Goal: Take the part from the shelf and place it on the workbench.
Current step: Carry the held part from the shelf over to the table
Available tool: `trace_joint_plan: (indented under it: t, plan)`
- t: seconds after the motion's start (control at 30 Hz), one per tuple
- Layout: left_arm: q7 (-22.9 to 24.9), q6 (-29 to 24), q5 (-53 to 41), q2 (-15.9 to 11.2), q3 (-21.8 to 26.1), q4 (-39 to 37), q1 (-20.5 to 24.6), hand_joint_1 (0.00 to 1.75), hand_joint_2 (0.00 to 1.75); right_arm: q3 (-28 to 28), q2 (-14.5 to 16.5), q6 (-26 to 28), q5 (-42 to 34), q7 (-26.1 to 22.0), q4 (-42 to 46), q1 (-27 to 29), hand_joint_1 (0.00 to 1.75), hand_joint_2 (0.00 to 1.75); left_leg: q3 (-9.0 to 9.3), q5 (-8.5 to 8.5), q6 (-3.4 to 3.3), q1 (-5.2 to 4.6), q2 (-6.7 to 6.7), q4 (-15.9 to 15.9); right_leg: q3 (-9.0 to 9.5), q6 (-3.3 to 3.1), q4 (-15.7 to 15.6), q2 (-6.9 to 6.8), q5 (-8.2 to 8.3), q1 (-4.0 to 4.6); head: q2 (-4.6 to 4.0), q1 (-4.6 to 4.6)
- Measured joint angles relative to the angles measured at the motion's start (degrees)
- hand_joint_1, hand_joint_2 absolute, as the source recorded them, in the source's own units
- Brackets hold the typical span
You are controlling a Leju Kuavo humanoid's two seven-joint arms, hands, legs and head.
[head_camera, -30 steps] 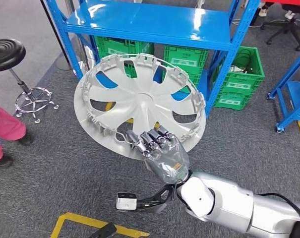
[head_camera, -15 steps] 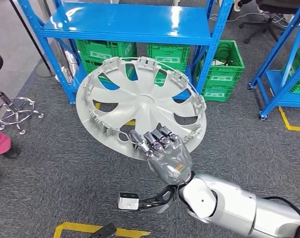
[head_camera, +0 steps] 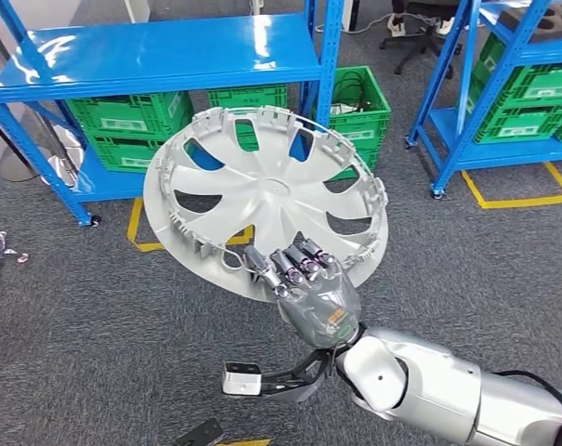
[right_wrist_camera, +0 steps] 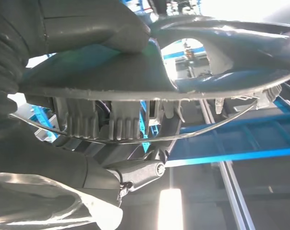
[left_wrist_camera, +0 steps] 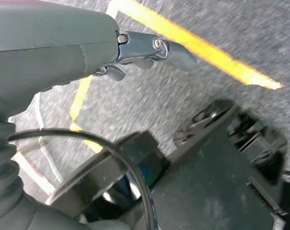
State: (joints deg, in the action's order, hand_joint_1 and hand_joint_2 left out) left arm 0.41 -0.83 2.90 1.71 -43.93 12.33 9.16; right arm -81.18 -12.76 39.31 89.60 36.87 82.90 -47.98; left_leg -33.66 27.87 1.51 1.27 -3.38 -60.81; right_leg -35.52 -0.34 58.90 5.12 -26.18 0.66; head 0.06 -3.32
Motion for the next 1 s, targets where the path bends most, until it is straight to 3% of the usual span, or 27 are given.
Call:
trace_joint_plan:
  t: [0.03, 0.1, 0.17, 0.23, 0.3, 0.33, 0.37, 0.43, 0.5, 0.53, 0.6, 0.67, 0.73, 0.8, 0.83, 0.87, 0.93, 1.0]
  plan:
    - [-0.1, 0.0, 0.0, 0.0, 0.0, 0.0, 0.0, 0.0, 1.75, 0.0, 0.0, 0.0, 0.0, 0.0, -0.1, 0.0, 1.75, 1.75, 0.18, 0.4, -0.21, -0.05, -0.32, 0.6, -0.48, 0.32, 0.2, 0.56, 0.16, -0.07, 0.0, 0.0]
    - [-0.1, 0.0, 0.0, 0.1, 0.0, 0.0, 0.0, 0.0, 1.75, 0.0, 0.0, 0.0, 0.0, 0.0, -0.2, 0.1, 1.75, 1.75, 0.26, 0.4, -0.84, -0.08, 0.57, 1.0, -1.2, 0.91, 0.3, 0.98, 0.33, -0.23, 0.0, 0.03]
    - [-0.2, 0.0, -0.1, 0.0, 0.0, 0.0, 0.0, 0.0, 1.75, 0.0, 0.0, 0.0, 0.0, 0.0, -0.3, 0.1, 1.75, 1.75, 0.44, 0.17, -1.61, 0.07, 1.79, 1.4, -2.69, 1.56, 2.6, -1.12, -1.17, -0.19, -0.01, 0.3]
    - [-0.3, 0.0, -0.1, -0.1, 0.0, 0.0, -0.1, 0.0, 1.75, 0.0, 0.0, 0.0, 0.0, 0.0, -0.3, 0.1, 1.75, 1.75, 0.51, 0.17, -2.12, 0.04, 3.07, 1.5, -6.0, 2.23, 9.2, -3.89, -4.32, -0.43, -0.01, 0.58]
    - [-0.4, 0.0, -0.1, -0.2, 0.0, 0.0, -0.2, 0.0, 1.75, -0.1, 0.0, 0.0, 0.0, 0.0, -0.3, 0.1, 1.75, 1.75, 0.52, 0.26, -2.22, -0.02, 4.4, 1.5, -9.2, 2.64, 15.6, -4.75, -6.3, -0.82, -0.01, 0.58]
    - [-0.4, 0.0, -0.2, -0.3, 0.0, 0.0, -0.1, 0.0, 1.75, -0.1, 0.0, 0.0, 0.0, 0.0, -0.4, 0.2, 1.75, 1.75, 0.57, 0.32, -2.23, -0.03, 5.05, 1.5, -9.55, 2.72, 16.2, -4.94, -5.92, -0.94, -0.01, 0.57]
    - [-0.4, 0.0, -0.3, -0.3, 0.0, 0.0, -0.1, 0.0, 1.75, -0.1, 0.0, 0.0, 0.0, 0.0, -0.4, 0.2, 1.75, 1.75, 0.66, 0.41, -2.2, -0.03, 5.67, 1.5, -8.78, 2.71, 14.6, -5.18, -4.65, -1.0, -0.01, 0.57]
    - [-0.5, 0.0, -0.4, -0.2, 0.0, 0.0, 0.0, 0.0, 1.75, -0.2, 0.0, 0.0, 0.0, 0.0, -0.5, 0.1, 1.75, 1.75, 0.98, 0.68, -2.01, -0.08, 6.74, 1.5, -4.74, 2.36, 7.1, -6.89, -1.24, -0.77, -0.01, 0.57]
    - [-0.6, 0.1, -0.5, -0.1, 0.0, 0.0, -0.1, 0.0, 1.75, -0.1, 0.1, 0.0, 0.0, 0.0, -0.5, 0.0, 1.75, 1.75, 1.14, 0.96, -1.54, -0.32, 7.71, 1.5, -1.35, 1.75, 1.1, -8.81, 0.12, -0.08, -0.01, 0.58]
    - [-0.6, 0.2, -0.5, -0.1, 0.0, 0.0, -0.1, 0.0, 1.75, -0.1, 0.1, 0.0, 0.0, 0.0, -0.6, -0.1, 1.75, 1.75, 1.21, 1.04, -1.28, -0.44, 8.27, 1.6, -0.77, 1.48, 0.1, -9.15, -0.01, 0.24, -0.01, 0.57]
    - [-0.7, 0.4, -0.5, 0.0, 0.0, 0.0, -0.1, 0.0, 1.75, -0.1, 0.1, 0.0, 0.0, 0.0, -0.7, -0.1, 1.75, 1.75, 1.46, 1.24, -0.73, -0.48, 9.33, 1.7, -0.62, 0.88, -0.3, -7.95, 0.11, 0.31, -0.01, 0.53]
    - [-0.8, 0.5, -0.6, 0.1, 0.0, 0.0, 0.0, 0.0, 1.75, -0.1, 0.2, 0.0, 0.0, 0.0, -0.7, -0.3, 1.75, 1.75, 1.16, 2.63, -0.34, -0.29, 7.89, 0.2, -0.24, 0.27, -0.9, -6.68, 0.4, 0.01, 0.0, 0.46]
    - [-1.0, 0.7, -0.6, 0.1, 0.0, 0.0, 0.0, 0.0, 1.75, 0.0, 0.3, 0.0, 0.0, 0.0, -0.8, -0.5, 1.75, 1.75, -1.3, 5.81, -0.21, -0.19, 4.98, -5.6, 0.16, -0.18, -1.3, -5.5, 0.49, -0.22, 0.0, 0.19]
    - [-1.3, 0.8, -0.6, 0.1, 0.0, 0.0, 0.1, 0.0, 1.75, 0.0, 0.3, 0.0, 0.0, 0.0, -0.8, -0.6, 1.75, 1.75, -4.63, 8.32, -0.12, -0.23, 3.83, -12.6, 0.38, -0.4, -1.3, -4.21, 0.39, -0.21, -0.01, 0.03]
    - [-1.4, 0.9, -0.6, 0.1, 0.0, 0.0, 0.2, 0.0, 1.75, -0.1, 0.3, 0.0, 0.0, 0.0, -0.8, -0.6, 1.75, 1.75, -5.43, 8.16, -0.05, -0.23, 3.69, -14.0, 0.49, -0.44, -1.2, -3.46, 0.34, -0.22, -0.02, 0.03]
    - [-1.4, 0.9, -0.6, 0.1, 0.0, 0.0, 0.3, 0.0, 1.75, -0.1, 0.3, 0.0, 0.0, 0.0, -0.9, -0.7, 1.75, 1.75, -5.26, 6.83, -0.01, -0.19, 3.6, -13.2, 0.61, -0.4, -1.1, -2.62, 0.28, -0.27, -0.02, 0.03]
    - [-1.4, 0.9, -0.6, 0.1, 0.0, 0.0, 0.3, 0.0, 1.75, -0.2, 0.3, 0.0, 0.0, 0.0, -0.9, -0.7, 1.75, 1.75, -2.88, 2.38, 0.08, 0.09, 2.36, -7.0, 0.72, -0.08, -0.8, -0.92, 0.04, -0.5, -0.02, -0.01]
    - [-1.4, 0.9, -0.7, 0.1, 0.0, 0.0, 0.1, 0.0, 1.75, -0.3, 0.3, 0.0, 0.0, 0.0, -0.9, -0.9, 1.75, 1.75, -0.66, 0.14, 0.12, 0.49, 0.09, -1.3, 0.2, 0.49, 0.0, 0.6, -0.15, -0.58, -0.01, -0.05]
